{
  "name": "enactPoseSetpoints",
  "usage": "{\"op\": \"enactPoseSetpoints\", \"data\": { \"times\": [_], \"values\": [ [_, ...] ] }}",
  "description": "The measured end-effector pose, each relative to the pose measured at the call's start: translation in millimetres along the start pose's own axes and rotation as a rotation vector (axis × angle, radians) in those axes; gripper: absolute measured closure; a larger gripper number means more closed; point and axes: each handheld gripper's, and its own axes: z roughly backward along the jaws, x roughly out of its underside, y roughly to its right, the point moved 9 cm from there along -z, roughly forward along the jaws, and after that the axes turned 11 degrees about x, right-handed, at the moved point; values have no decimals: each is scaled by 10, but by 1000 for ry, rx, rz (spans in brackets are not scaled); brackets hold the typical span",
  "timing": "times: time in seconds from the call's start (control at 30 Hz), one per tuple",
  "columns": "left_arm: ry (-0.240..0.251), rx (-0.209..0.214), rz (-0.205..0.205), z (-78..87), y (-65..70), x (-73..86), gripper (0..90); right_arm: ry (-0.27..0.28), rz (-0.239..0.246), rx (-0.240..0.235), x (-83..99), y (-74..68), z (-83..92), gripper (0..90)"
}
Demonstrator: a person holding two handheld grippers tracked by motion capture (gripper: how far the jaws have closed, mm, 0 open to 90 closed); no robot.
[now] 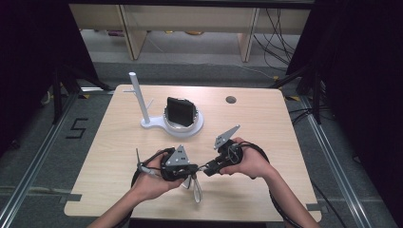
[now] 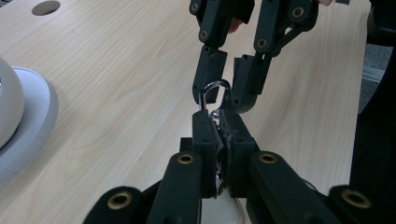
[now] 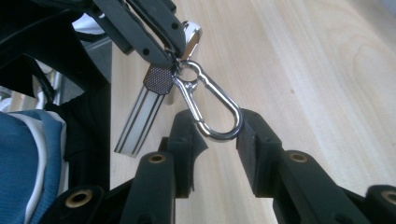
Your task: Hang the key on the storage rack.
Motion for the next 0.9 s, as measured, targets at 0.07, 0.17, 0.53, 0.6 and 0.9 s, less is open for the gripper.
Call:
{"op": "enactPoseSetpoints", "data": {
  "times": [0.07,0.17,0.53,0.6,0.9],
  "values": [
    [21,-13,9,16,-11,-18,854,7,4,1,-15,1,-4,687],
    [38,-34,2,66,-47,-31,855,27,-3,15,-69,18,2,614],
    [88,-153,48,386,-282,67,856,98,-24,96,-66,166,135,585],
    [110,-191,78,501,-379,133,856,109,-45,118,2,207,188,583],
    [187,-298,144,827,-630,236,856,177,-174,205,320,374,331,575]
  ]
}}
